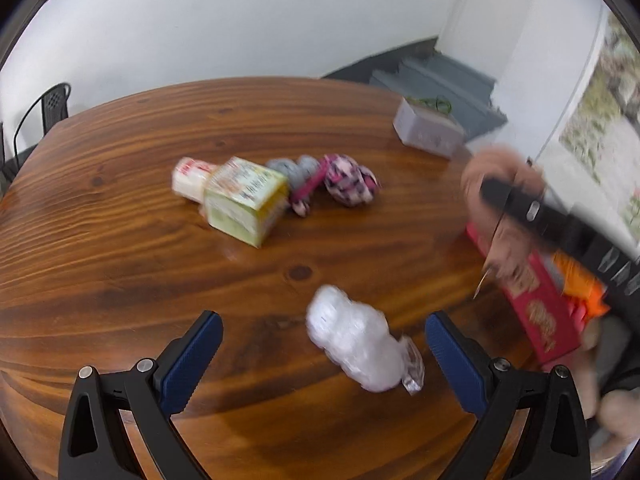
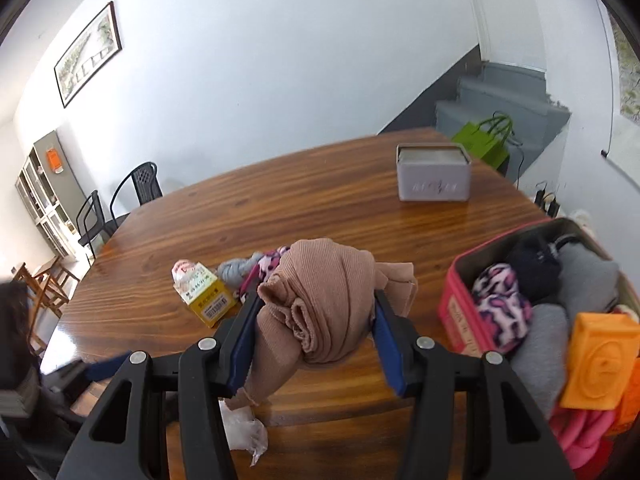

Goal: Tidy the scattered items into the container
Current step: 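Grasp the tan stocking with the right gripper while the left grasps the white plastic bag, then open the left gripper over the tin while the right lowers and releases the tan stocking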

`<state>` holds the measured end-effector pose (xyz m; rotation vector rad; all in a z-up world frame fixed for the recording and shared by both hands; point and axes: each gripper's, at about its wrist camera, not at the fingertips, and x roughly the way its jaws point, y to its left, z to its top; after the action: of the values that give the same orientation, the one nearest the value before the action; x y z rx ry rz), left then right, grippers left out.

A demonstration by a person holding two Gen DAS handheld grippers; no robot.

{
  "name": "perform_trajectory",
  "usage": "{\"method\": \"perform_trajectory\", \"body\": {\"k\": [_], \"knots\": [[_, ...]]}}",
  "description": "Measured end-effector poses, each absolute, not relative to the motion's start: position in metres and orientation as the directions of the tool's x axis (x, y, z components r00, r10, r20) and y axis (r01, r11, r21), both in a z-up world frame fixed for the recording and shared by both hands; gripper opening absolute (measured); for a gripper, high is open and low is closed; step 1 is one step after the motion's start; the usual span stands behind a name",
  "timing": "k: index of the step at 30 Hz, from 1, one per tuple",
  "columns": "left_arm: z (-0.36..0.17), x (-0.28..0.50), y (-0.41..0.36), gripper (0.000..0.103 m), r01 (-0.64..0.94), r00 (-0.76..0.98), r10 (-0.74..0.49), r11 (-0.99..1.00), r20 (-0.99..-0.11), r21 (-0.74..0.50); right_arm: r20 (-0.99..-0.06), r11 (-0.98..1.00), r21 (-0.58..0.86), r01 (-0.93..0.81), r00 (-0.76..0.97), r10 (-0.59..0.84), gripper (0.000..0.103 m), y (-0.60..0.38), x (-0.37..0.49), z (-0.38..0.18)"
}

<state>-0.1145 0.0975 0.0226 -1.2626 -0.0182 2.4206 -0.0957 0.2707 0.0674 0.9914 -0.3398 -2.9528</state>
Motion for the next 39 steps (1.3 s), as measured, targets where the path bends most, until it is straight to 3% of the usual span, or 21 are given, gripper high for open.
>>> {"method": "perform_trajectory", "body": {"k": [4, 8, 11, 12, 15, 28, 39], "knots": [[0.008, -0.106, 0.121, 0.102, -0.351, -0.522, 0.292, -0.930, -0.802, -0.110, -0.570, -0.976, 0.209, -0.064, -0.819, -0.068, 0.057, 0.278, -0.085, 0.078], [-0.004, -0.108, 0.124, 0.099, -0.347, -0.517, 0.290, -0.931, -0.805, -0.112, -0.544, -0.978, 0.196, -0.074, -0.838, -0.046, 0.057, 0.283, -0.073, 0.083], [-0.009, -0.111, 0.121, 0.075, -0.342, -0.520, 0.291, -0.933, -0.803, -0.116, -0.524, -0.976, 0.203, -0.084, -0.851, -0.036, 0.057, 0.288, -0.062, 0.089], [-0.008, -0.110, 0.120, 0.061, -0.344, -0.530, 0.282, -0.934, -0.799, -0.102, -0.515, -0.974, 0.208, -0.085, -0.856, -0.035, 0.057, 0.290, -0.058, 0.091], [-0.007, -0.109, 0.114, 0.046, -0.342, -0.539, 0.300, -0.932, -0.787, -0.121, -0.482, -0.972, 0.219, -0.087, -0.876, -0.030, 0.057, 0.297, -0.048, 0.100], [0.037, -0.087, 0.124, 0.046, -0.399, -0.602, 0.399, -0.901, -0.692, -0.172, -0.394, -0.937, 0.289, -0.194, -0.917, 0.068, 0.057, 0.367, 0.010, 0.124], [0.070, -0.044, 0.217, 0.046, -0.596, -0.486, 0.587, -0.764, -0.648, -0.246, -0.386, -0.864, 0.374, -0.338, -0.903, 0.186, 0.057, 0.447, 0.063, 0.115]]}}
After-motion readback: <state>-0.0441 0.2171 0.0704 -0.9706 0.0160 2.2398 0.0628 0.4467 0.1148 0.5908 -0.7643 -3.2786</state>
